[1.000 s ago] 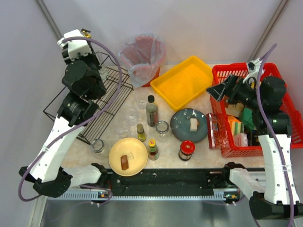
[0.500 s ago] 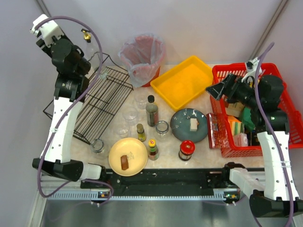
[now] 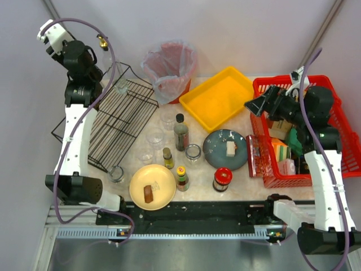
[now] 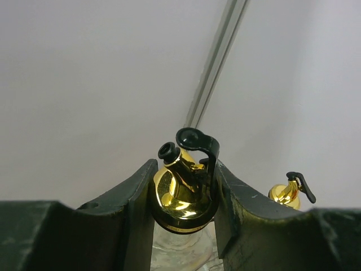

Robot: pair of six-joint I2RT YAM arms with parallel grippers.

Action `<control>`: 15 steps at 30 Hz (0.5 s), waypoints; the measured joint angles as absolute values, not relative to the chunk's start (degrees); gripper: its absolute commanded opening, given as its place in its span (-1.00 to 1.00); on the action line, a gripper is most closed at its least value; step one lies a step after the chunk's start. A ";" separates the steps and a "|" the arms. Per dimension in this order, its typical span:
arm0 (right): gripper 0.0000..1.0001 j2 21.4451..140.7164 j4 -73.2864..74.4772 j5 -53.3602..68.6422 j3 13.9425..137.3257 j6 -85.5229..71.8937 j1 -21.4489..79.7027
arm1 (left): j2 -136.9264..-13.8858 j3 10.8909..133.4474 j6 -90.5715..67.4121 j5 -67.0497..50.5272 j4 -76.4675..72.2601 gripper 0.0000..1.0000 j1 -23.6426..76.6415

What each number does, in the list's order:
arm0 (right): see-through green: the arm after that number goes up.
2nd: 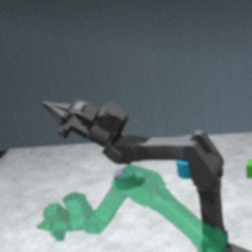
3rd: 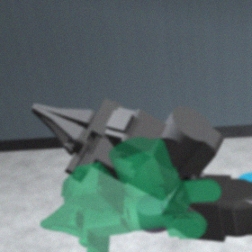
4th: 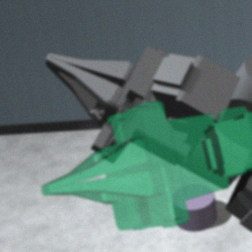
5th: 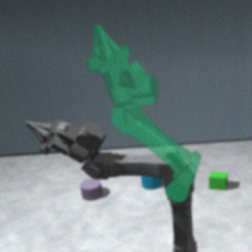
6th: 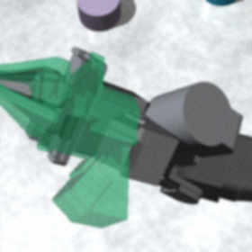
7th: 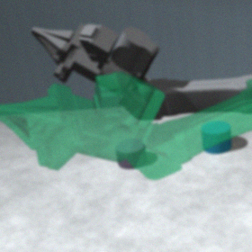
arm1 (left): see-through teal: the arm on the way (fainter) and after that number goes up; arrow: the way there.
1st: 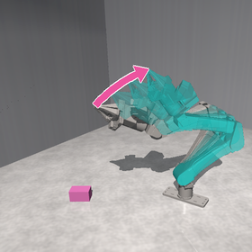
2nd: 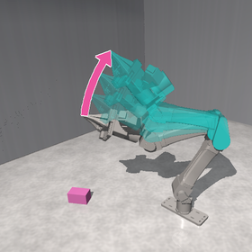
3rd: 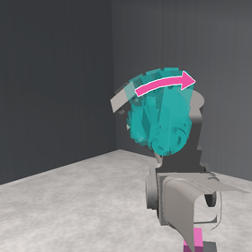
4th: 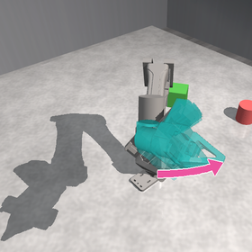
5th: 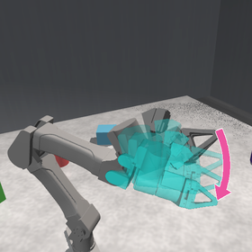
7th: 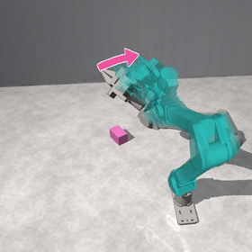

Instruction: Clear the kitchen counter

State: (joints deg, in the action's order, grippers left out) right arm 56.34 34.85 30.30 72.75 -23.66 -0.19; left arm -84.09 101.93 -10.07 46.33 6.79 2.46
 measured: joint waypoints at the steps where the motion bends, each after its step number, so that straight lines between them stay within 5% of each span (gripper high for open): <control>1: 0.96 56.51 34.79 30.11 72.75 -23.66 -0.19 | -84.40 101.89 -10.24 46.02 6.63 -1.00 2.28; 15: 0.96 57.82 32.64 29.54 72.71 -23.68 -0.19 | -88.66 99.42 -9.82 42.63 6.50 -1.00 1.08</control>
State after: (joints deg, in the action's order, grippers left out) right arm 57.82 32.64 29.54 72.71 -23.68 -0.19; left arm -88.66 99.42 -9.82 42.63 6.50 1.08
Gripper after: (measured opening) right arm 0.982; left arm 0.438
